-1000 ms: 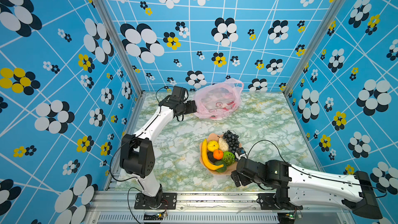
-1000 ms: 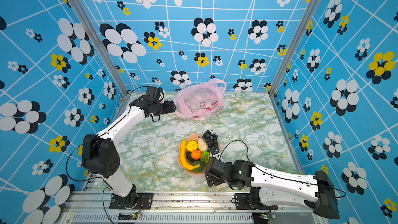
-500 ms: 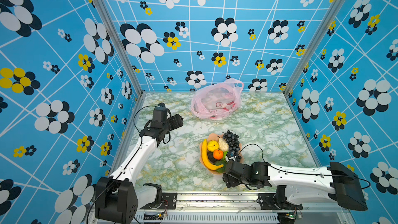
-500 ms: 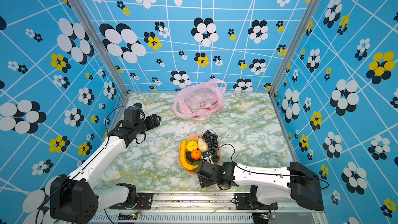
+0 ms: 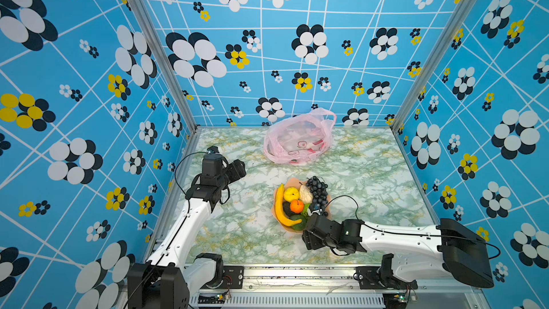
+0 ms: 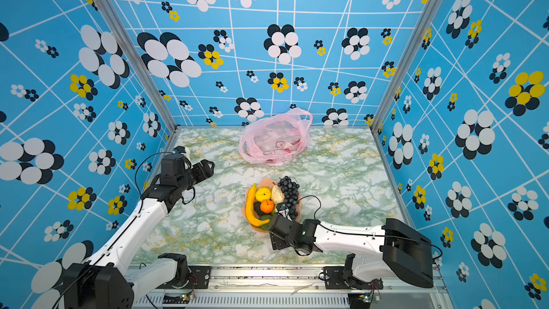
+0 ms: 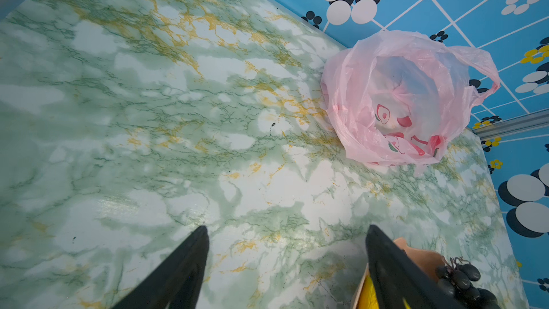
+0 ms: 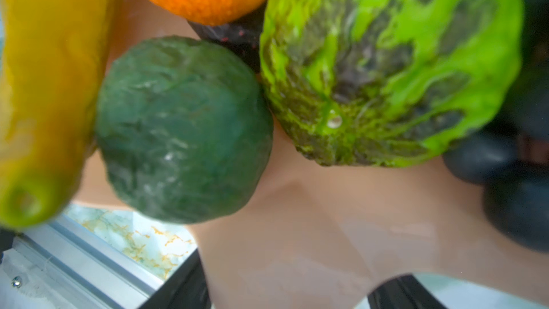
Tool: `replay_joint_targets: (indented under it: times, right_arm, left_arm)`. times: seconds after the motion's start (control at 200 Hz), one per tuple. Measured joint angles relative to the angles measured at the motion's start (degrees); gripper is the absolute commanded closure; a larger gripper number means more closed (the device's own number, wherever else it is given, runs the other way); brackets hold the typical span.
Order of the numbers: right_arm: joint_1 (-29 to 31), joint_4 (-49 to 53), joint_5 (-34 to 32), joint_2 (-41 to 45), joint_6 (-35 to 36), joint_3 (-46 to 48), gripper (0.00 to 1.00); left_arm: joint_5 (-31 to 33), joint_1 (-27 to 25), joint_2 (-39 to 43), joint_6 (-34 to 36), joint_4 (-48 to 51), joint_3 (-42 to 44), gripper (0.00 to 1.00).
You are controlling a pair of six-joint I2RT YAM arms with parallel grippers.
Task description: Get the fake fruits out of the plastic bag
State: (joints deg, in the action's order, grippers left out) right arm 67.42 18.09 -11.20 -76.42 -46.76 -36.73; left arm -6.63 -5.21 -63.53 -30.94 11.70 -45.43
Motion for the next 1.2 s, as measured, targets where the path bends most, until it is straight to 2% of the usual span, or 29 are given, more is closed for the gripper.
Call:
replay_joint_targets:
  times: [0.315, 0.52, 0.765, 0.845, 1.02, 1.145, 1.17, 1.185, 1.2]
  right_arm:
    - [-4.0, -2.8, 1.1, -6.7, 1.5, -3.2, 0.23]
    - [-5.2, -4.3, 1.3, -8.0, 1.8, -3.8, 0.22]
    - [-5.2, -3.2, 2.6, -7.8, 2.4, -4.2, 0.11]
    - [-5.2, -1.4, 3.0, -6.2, 2.8, -4.1, 0.01]
    - [-5.2, 4.6, 2.7, 1.7, 4.0, -4.0, 0.01]
    - [-5.6, 12.1, 0.1, 8.0, 4.8, -4.1, 0.01]
    - [-5.9, 13.6, -0.5, 9.0, 4.9, -4.2, 0.01]
    - [-6.2, 14.5, -0.9, 9.6, 5.1, -4.2, 0.01]
    - [-6.5, 15.6, -1.4, 10.3, 5.2, -4.3, 0.01]
  left_arm:
    - [0.0, 0.6, 1.7, 0.1, -0.1, 0.9, 0.16]
    - [0.0, 1.6, 3.0, 0.1, -0.1, 2.3, 0.16]
    - [0.0, 1.9, 3.0, 0.1, -0.1, 3.1, 0.16]
    - [0.3, 1.9, 2.9, 0.5, -0.1, 3.1, 0.16]
    - [2.4, 2.2, 2.8, 1.1, -0.6, 3.5, 0.17]
    - [4.9, 2.3, 2.8, 2.3, -1.4, 5.2, 0.15]
    - [5.4, 2.3, 2.8, 2.6, -1.5, 5.5, 0.13]
    - [5.8, 2.3, 2.8, 2.8, -1.6, 5.7, 0.03]
    - [6.1, 2.4, 2.8, 3.0, -1.6, 5.9, 0.0]
